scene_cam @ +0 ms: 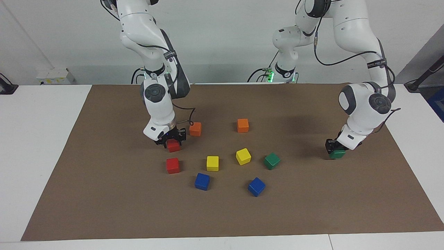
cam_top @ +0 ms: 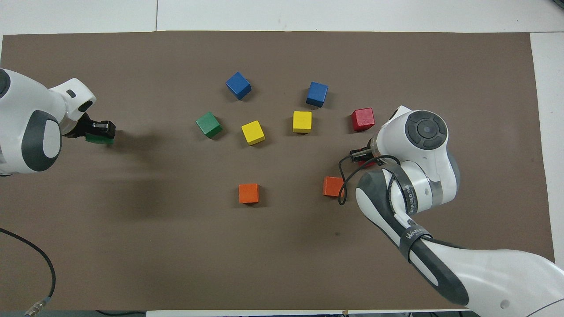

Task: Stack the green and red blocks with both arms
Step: 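Carry green block outward with the left gripper while the right gripper carries red, then release the green block with the left gripper while the right gripper releases red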

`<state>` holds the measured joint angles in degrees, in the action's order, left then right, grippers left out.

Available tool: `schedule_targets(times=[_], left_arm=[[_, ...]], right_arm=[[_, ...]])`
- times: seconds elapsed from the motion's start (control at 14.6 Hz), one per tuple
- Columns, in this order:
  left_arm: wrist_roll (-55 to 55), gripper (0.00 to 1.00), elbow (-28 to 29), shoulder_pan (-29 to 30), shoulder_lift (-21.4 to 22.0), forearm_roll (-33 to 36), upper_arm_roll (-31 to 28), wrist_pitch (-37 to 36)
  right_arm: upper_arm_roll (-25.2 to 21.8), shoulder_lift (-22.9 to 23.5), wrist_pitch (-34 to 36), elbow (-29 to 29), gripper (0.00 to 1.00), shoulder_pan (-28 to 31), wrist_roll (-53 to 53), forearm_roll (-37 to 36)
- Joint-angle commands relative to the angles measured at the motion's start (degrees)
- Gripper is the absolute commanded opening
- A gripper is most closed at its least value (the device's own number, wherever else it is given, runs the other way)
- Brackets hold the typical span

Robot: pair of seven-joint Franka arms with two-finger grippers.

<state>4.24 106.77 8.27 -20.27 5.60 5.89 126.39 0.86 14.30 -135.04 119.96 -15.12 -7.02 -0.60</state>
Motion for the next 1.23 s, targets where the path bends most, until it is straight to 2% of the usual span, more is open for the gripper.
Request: schedule_targets(times=[0.0,0.21,0.41,0.55,0.62,0.75,0.82,0.96,1.03,1.1,1.17], left_arm=[[0.86,0.00,-0.77,1.13,-1.35,0.91,0.61,0.88],[0.86,0.00,-0.24,1.22,-1.26,0.56,0.61,1.49],[0.33,0.00,-0.24,1.13,-1.26,-2.33,0.61,1.14],[0.24,0.00,0.02,1.31,-1.26,-5.23,0.61,1.23],[0.24,0.03,0.46,1.22,-1.17,-5.24,0.61,1.49],[0.24,0.30,1.07,1.22,-1.00,-5.24,0.53,1.76],[0.15,0.40,1.34,1.04,-0.91,-5.24,0.52,1.76],[0.07,0.52,1.86,1.04,-0.73,-5.24,0.52,2.20],[0.07,0.78,1.95,1.04,-0.73,-5.24,0.52,2.20],[0.15,1.00,1.78,1.04,-0.73,-5.24,0.52,2.11],[0.15,1.00,1.52,1.04,-0.73,-5.24,0.52,2.11]], right_arm=[[-0.07,-0.50,1.35,-0.16,0.00,-0.26,-1.60,0.86],[-0.24,-1.12,7.31,-5.15,0.00,1.05,-1.07,0.86],[-0.42,-1.56,11.02,-9.21,0.00,7.63,5.23,0.86],[-0.42,-1.30,10.94,-10.27,0.00,12.02,8.85,0.86],[-0.42,-1.21,10.50,-10.27,0.00,13.70,8.86,0.86],[-0.51,-1.12,10.24,-10.27,0.00,16.60,9.12,0.68],[-0.51,-1.12,10.23,-10.27,0.00,17.57,9.30,0.16],[-0.51,-0.42,9.89,-10.18,0.00,19.07,12.45,0.07],[-0.51,0.19,9.53,-10.10,0.00,19.34,13.60,0.07],[-0.51,0.72,8.92,-9.92,0.00,19.34,14.48,0.07],[-0.51,1.08,8.05,-9.66,0.00,19.51,15.79,0.07]])
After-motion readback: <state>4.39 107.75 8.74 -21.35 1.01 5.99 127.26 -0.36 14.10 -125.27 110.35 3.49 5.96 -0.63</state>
